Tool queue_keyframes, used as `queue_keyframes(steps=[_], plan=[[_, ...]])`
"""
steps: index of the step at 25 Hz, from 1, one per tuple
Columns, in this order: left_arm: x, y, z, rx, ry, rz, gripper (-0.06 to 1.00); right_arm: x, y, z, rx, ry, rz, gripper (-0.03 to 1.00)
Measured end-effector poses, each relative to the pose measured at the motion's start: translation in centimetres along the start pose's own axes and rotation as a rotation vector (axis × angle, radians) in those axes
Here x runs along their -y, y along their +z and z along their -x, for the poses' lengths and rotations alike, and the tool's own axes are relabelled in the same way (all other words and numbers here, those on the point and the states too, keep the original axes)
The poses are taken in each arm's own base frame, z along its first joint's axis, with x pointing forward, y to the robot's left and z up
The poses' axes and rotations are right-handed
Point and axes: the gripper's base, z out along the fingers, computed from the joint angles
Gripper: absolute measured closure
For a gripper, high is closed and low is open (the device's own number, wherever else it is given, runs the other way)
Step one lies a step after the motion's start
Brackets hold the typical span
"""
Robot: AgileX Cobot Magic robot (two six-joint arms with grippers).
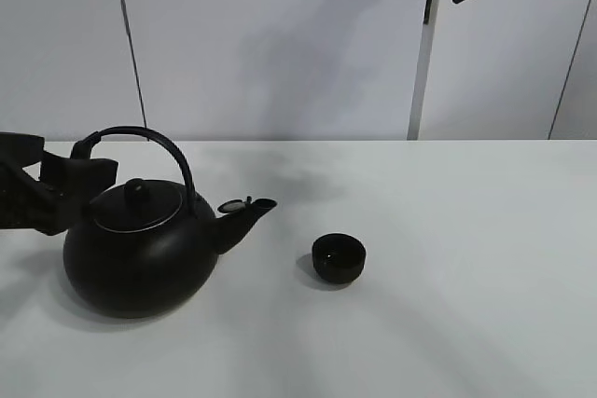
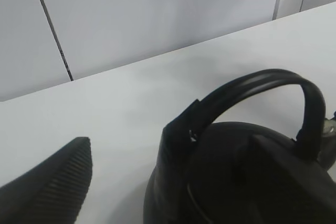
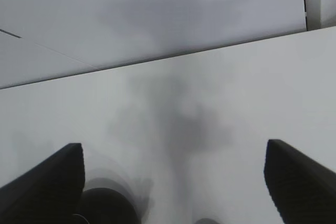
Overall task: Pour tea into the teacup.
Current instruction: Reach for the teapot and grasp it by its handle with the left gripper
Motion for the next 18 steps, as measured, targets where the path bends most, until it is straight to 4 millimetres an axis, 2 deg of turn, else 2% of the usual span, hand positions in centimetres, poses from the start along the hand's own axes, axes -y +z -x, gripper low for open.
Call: queue_keyframes(steps=[5, 10, 18], plan=[[-0.1, 0.7, 0.1, -0.016, 0.002, -0.001, 0.37, 0.0, 0.0, 0.0, 0.0, 0.0, 0.0, 0.33], [0.0, 1.3, -0.9, -0.029, -0.004, -0.004, 0.37, 0.0, 0.0, 0.0, 0.0, 0.001, 0.001, 0.33], [-1.2, 1.4, -0.9, -0.002, -0.025, 0.042, 0.37, 0.0, 0.0, 0.0, 0.0, 0.001, 0.001, 0.33]])
